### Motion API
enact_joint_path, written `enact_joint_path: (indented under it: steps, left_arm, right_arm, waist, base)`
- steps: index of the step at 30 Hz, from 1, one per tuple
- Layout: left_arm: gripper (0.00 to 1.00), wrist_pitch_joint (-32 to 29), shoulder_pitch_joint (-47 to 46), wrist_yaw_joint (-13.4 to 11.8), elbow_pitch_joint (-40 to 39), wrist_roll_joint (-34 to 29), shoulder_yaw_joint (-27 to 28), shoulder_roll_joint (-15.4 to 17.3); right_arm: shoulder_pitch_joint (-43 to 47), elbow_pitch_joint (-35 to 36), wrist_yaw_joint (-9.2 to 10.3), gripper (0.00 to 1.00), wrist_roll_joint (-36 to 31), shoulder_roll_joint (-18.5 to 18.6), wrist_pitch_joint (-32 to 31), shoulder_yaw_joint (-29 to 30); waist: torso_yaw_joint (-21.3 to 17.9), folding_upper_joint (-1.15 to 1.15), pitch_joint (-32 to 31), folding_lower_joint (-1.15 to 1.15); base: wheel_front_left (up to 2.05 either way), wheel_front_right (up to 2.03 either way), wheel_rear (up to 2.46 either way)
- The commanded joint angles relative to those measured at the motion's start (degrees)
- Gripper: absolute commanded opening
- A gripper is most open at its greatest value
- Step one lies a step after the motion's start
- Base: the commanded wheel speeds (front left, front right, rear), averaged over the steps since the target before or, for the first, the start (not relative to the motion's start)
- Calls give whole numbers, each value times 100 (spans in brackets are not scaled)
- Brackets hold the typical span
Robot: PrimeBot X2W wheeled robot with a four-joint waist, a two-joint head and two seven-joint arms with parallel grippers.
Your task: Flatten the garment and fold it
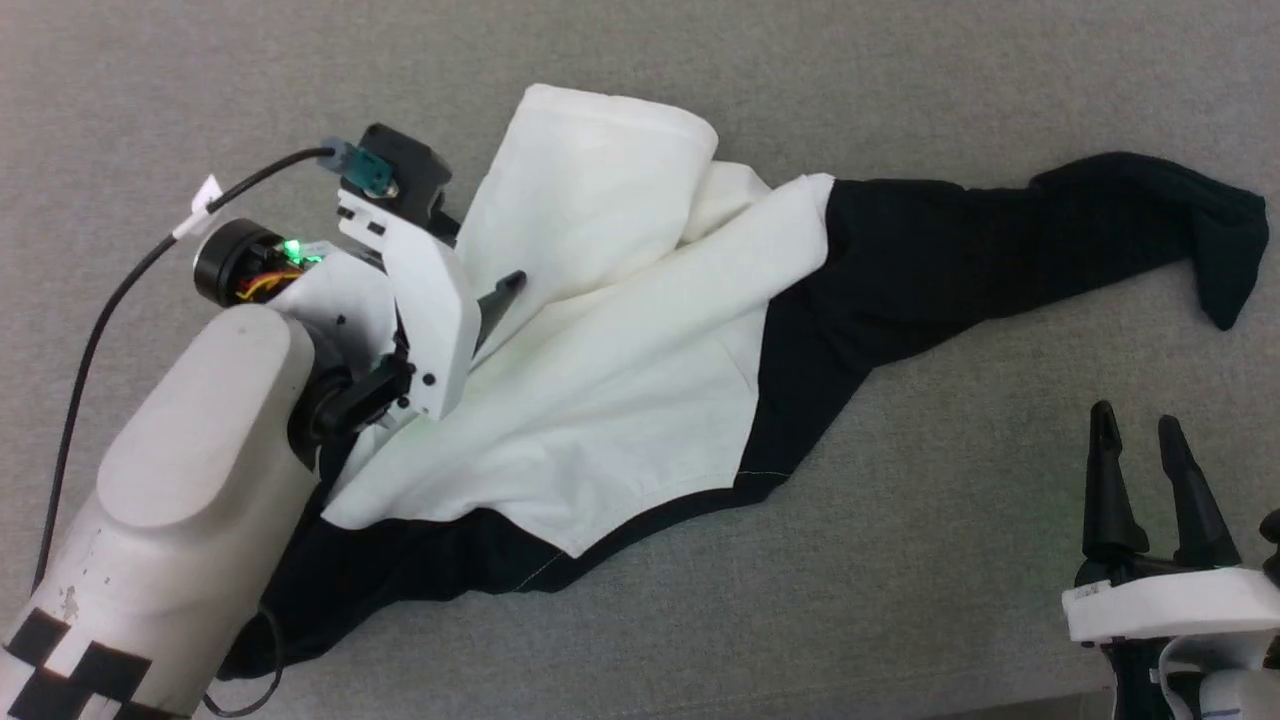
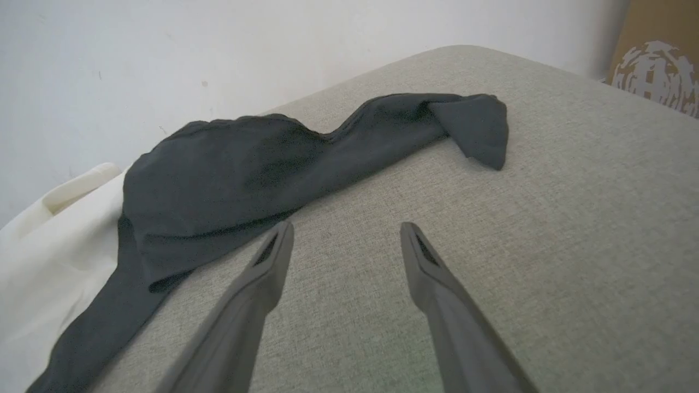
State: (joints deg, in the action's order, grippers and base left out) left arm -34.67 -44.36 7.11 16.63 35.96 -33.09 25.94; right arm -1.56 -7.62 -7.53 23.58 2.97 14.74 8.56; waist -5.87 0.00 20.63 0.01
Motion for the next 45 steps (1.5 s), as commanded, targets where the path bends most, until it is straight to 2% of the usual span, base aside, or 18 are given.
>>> enact_joint_path:
  steps: [1,11,12,13,17,23,29,31,33,34,35,41,45]
  left_arm:
    - [100,31,-81,36,75,-17,-25,24]
    - [100,67,-87,37,600,112,-272,152]
    - [31,104,-85,37,630,130,-308,159]
    - [0,162,-95,37,619,149,-375,180]
    - [0,480,-199,37,594,234,-482,288]
    - [0,1204,-534,-32,648,157,-306,310]
    - [0,2407,-902,-608,951,-279,60,262]
    - [0,2684,-966,-783,1128,-377,134,239]
    - [0,2790,-963,-856,1340,-362,166,175]
    - [29,2835,-959,-877,1432,-359,168,143]
    - [98,2876,-956,-886,1514,-342,174,105]
    - [100,3226,-946,-818,1735,-100,300,-177]
    - [100,3600,-724,-720,1432,11,354,-251]
  right_arm:
    - [-104,18,4,100,27,-9,26,-15]
    - [-210,16,4,100,60,-9,26,-46]
    - [-217,18,4,100,64,-9,26,-43]
    - [-223,19,4,100,66,-9,26,-38]
    - [-231,25,4,100,65,-9,26,-3]
    - [-260,5,4,100,58,-9,26,17]
    - [-307,46,4,100,55,-9,26,-34]
    - [-312,45,4,100,51,-9,26,-44]
    - [-313,44,4,100,53,-9,26,-49]
    - [-315,40,4,100,54,-9,26,-46]
    - [-317,37,4,100,54,-9,26,-40]
    - [-286,-3,4,100,-18,-9,26,14]
    - [-199,-36,4,100,-104,-9,26,37]
  waist:
    - [-96,0,110,-1]
    - [-268,0,318,-1]
    - [-279,0,333,-1]
    - [-289,0,346,-1]
    - [-293,0,379,-1]
    - [-237,0,405,-1]
    - [-267,0,506,-1]
    - [-291,0,547,-1]
    - [-312,0,576,-1]
    - [-316,0,585,-1]
    - [-315,0,594,-1]
    - [-136,0,451,-1]
    - [53,0,143,-1]
  base:
    - [0,0,0]
    - [0,0,0]
    - [0,0,0]
    - [0,0,0]
    - [0,0,0]
    - [0,0,0]
    - [0,0,0]
    - [0,0,0]
    - [0,0,0]
    - [0,0,0]
    - [0,0,0]
    - [0,0,0]
    - [0,0,0]
